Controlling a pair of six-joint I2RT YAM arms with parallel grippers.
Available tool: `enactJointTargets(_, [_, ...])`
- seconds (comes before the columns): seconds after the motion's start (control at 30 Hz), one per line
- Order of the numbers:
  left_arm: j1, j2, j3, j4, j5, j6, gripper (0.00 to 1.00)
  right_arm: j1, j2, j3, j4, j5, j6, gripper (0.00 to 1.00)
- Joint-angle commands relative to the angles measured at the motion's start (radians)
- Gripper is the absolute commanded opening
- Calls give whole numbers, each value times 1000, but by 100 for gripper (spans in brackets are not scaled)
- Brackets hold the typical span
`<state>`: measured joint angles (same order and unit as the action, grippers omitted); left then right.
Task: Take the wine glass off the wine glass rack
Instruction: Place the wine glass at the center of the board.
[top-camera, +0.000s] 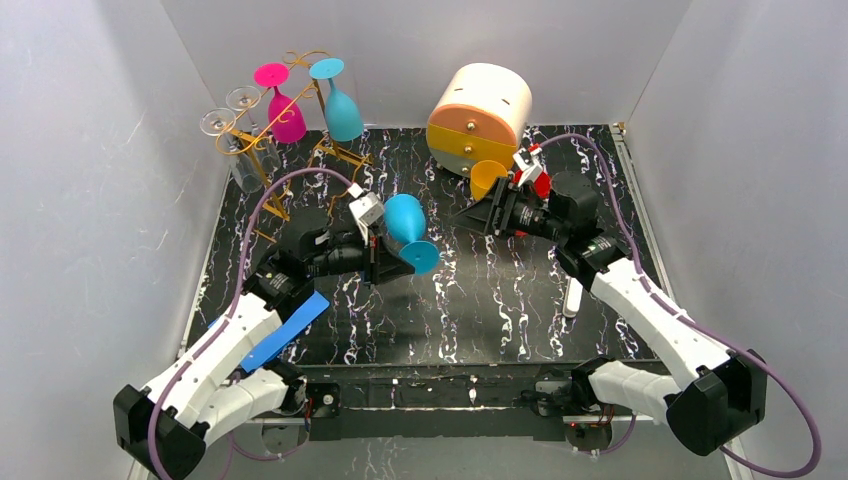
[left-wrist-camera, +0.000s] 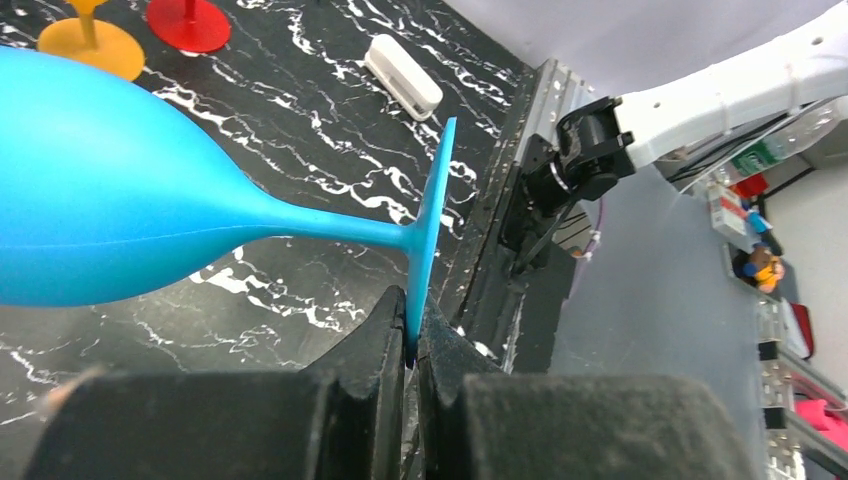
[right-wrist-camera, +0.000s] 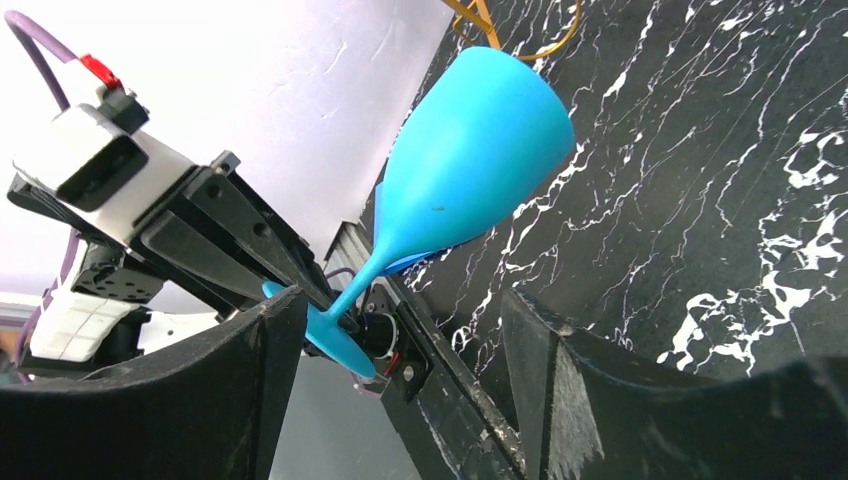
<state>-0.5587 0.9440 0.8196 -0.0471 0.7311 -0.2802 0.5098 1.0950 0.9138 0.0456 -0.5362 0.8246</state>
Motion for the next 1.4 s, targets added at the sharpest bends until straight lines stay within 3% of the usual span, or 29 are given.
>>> enactJointTargets(0.0, [-3, -68, -24, -75, -37, 165, 0, -7, -11, 72, -79, 45, -68, 80])
enactJointTargets(0.1, [-2, -98, -34, -100, 6, 238, 0, -8, -14, 73, -88, 31, -88, 81])
enactJointTargets(0.2, [-3, -119, -52, -125, 177, 422, 0, -11, 19, 110, -120, -58, -134, 82])
enactJointTargets(0.4, [-3, -174, -91, -142, 112, 520, 0, -13, 103, 206, -227, -126, -181, 85])
enactJointTargets(0.63, [-2, -156, -92, -160, 157, 622, 0, -29, 125, 246, -241, -121, -203, 91])
enactJointTargets(0.83, [-3, -129, -41, -292, 138, 780, 0, -48, 230, 387, -391, -115, -213, 94])
enactJointTargets(1.1, [-3, -76, -13, -316, 210, 858, 0, -51, 285, 410, -301, -267, -192, 94])
enactJointTargets(1.37, [-3, -56, 15, -353, 302, 896, 0, -50, 382, 483, -330, -334, -176, 94])
